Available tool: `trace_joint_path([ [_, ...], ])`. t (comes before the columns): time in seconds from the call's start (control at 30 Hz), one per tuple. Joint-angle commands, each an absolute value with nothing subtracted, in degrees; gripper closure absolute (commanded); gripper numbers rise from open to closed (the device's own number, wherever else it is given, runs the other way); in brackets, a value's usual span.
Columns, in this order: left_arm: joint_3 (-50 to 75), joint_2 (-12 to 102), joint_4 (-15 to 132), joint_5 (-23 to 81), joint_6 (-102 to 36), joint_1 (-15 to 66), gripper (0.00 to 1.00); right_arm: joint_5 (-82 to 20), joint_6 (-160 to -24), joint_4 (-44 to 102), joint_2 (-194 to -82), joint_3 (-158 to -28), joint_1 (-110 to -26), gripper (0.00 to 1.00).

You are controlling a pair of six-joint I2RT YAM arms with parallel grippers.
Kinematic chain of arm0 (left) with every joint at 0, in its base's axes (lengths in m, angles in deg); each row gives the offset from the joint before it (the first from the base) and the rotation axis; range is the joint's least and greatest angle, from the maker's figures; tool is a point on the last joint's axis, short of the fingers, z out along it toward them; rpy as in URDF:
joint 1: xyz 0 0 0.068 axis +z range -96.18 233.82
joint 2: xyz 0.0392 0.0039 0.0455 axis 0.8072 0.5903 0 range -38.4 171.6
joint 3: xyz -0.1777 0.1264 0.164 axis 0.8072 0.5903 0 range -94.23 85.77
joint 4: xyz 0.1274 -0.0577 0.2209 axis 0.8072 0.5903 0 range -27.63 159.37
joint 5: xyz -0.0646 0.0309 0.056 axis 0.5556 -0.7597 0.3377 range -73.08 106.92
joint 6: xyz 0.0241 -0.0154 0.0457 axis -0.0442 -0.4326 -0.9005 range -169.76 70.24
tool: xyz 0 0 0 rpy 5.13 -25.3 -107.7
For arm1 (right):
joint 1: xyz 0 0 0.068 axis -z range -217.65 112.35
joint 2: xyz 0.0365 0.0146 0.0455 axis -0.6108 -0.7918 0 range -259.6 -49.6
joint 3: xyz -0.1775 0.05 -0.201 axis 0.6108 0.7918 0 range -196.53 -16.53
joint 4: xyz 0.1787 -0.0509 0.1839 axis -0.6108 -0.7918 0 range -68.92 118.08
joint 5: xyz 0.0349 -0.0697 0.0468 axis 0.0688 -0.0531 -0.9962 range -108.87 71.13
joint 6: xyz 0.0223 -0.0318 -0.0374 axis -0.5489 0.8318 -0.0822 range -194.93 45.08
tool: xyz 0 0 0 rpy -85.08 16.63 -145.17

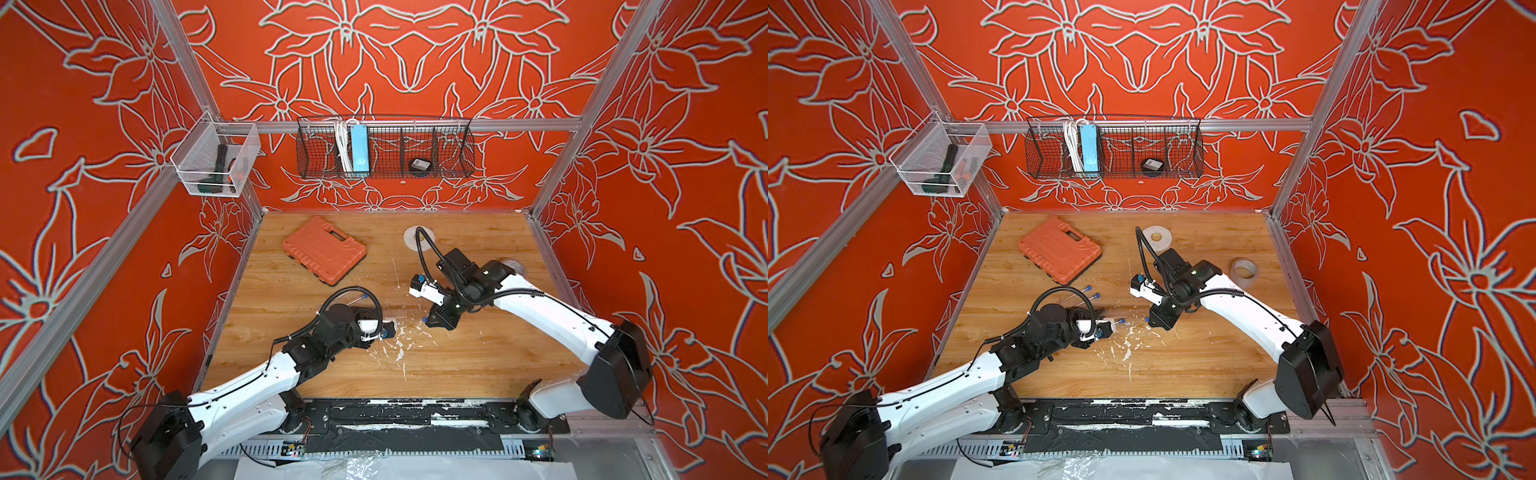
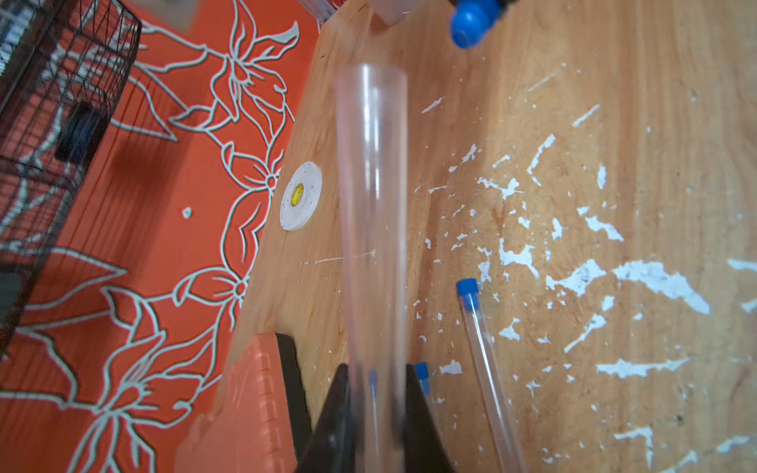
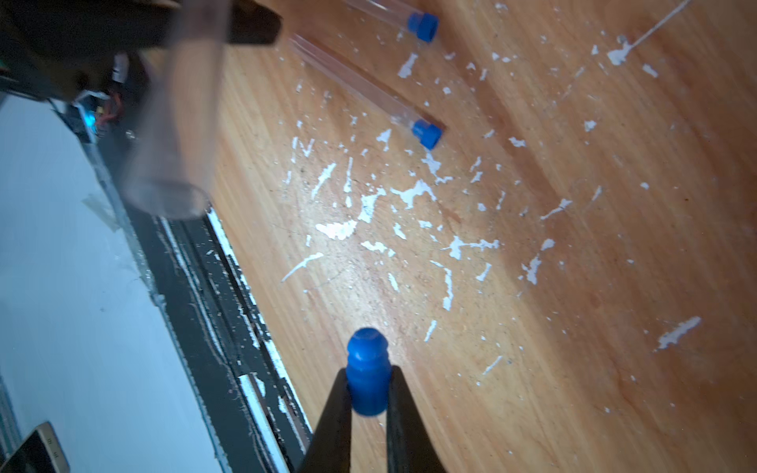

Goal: Insert stoppers into test tubes
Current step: Insert the stopper into the test tube.

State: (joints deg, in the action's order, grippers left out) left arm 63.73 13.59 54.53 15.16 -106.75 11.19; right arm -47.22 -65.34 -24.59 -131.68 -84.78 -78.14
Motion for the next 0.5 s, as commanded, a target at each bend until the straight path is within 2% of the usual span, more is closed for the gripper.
trace_joint_path([
  [0.0,65.0,11.9,52.1,11.5,-113.7,8.9,1.00,-52.1,-69.8,-27.0,-130.0,-84.5,-79.0,0.87],
  [0.47,67.4,9.1,49.2,9.8,-119.0,6.0,1.00,-55.0,-70.5,-30.9,-133.2,-90.7,-83.2,0.88],
])
